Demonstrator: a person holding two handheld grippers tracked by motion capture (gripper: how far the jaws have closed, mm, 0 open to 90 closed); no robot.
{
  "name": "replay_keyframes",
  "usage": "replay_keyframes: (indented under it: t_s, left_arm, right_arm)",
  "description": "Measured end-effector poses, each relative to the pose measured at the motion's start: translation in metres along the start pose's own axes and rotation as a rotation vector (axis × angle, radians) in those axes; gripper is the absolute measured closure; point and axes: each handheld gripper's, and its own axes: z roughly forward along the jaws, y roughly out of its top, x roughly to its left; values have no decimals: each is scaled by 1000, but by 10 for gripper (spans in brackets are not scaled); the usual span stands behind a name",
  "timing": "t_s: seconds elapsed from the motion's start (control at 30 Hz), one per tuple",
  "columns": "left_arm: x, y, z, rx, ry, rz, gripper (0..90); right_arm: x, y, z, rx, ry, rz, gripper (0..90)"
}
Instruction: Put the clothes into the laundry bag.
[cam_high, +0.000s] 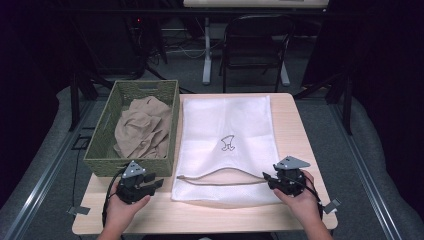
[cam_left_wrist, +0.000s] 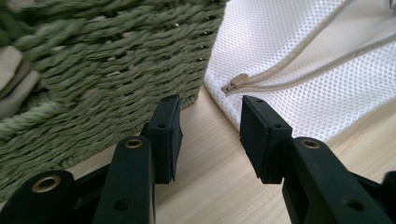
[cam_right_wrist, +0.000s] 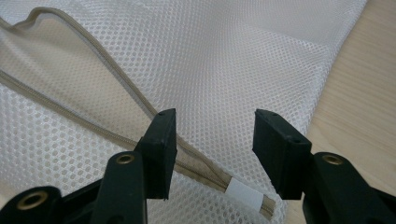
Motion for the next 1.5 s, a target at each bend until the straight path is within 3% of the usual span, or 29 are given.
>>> replay_keyframes:
  t_s: [0.37,0.63,0.77,1.0,1.3,1.5]
  left_arm:
    - [5,-6,0,24,18,-19,569]
    - [2,-4,-9,-2,58,-36,537]
    - [3,-2,-16,-20,57,-50,536]
    - [1,7,-36,-64,73,-38,532]
    - [9,22,-55,-71,86,-76,478]
    - [11,42,-65,-81,81,-48,484]
  right_arm:
    - [-2,1,3,-23,35,8,491]
    - [1,3,1,-33,44,-3,488]
    - [1,3,1,-36,47,4,488]
    - [-5,2,4,-39,57,34,486]
    - [-1,10,10,-43,69,10,478]
    - [-1,12,11,-51,68,-24,479]
